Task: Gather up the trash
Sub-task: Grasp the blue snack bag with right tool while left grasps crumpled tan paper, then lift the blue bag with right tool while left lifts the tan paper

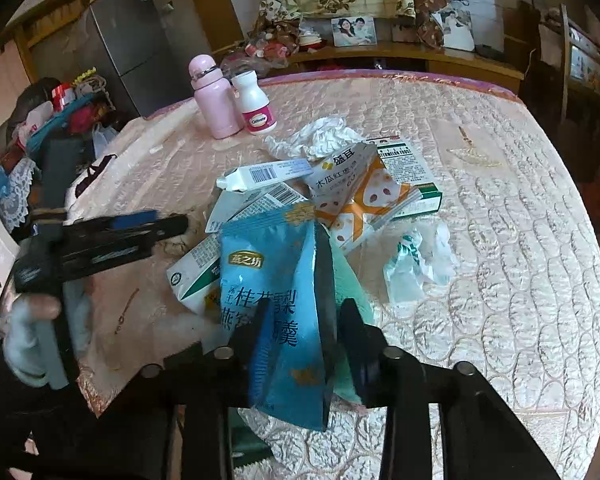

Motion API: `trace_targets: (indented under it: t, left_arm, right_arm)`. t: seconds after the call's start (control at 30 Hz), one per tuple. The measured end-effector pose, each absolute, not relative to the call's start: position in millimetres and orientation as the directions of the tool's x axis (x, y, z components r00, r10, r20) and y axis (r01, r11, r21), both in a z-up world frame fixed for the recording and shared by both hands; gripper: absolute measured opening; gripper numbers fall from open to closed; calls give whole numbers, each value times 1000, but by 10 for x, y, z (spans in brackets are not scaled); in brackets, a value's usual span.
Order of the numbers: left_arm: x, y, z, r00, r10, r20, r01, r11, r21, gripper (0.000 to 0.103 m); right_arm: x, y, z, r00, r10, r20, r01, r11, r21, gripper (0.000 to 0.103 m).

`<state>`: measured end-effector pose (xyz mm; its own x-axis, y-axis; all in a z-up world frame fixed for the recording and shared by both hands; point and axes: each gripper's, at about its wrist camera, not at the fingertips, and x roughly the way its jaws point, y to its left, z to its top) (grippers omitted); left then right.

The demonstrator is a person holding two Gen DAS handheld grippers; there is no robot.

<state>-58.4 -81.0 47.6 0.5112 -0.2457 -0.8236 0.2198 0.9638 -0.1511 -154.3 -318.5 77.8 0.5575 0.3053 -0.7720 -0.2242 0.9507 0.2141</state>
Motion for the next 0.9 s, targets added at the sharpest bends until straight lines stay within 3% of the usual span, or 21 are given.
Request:
trace_targets:
  t: [0.13, 0.27, 0.3, 0.37, 0.4, 0.63, 0.7, 0.9]
  left_arm:
    - [-650, -813, 569, 544, -238, -805, 229, 965, -130, 16]
    - [-707, -774, 641, 554, -226, -801, 220, 968, -121, 11]
    - [-730, -758, 644, 556, -225, -800, 217, 969, -122, 11]
    - [-764, -730, 652, 559, -223, -798, 206, 970, -127, 10]
    - [-777, -720, 660, 560, -226, -797, 203, 970, -132, 10]
    - [-935, -675, 849, 583, -239, -777, 207, 968, -142, 10]
    - [-992, -685, 941, 592, -247, -767, 218, 966, -143, 10]
    - [-1125, -833, 1217, 614, -294, -733, 261, 952, -163, 10]
  right_arm:
    - [-1622, -3204, 819, 564, 327, -758, -241, 944, 227, 19]
    - [-1639, -3234, 847, 567, 329, -755, -227, 944, 241, 19]
    - [-1633, -3225, 858, 566, 314, -762, -209, 949, 237, 24]
    - [-1625, -3171, 864, 561, 286, -777, -182, 958, 221, 65]
    - [-1627, -3128, 874, 564, 286, -775, -188, 958, 217, 69]
    - [-1512, -2734, 755, 570, 189, -799, -207, 975, 83, 70]
    - [-1532, -2795, 788, 585, 204, -785, -199, 974, 105, 50]
    - [-1685, -3129, 1054, 620, 303, -724, -215, 953, 214, 45]
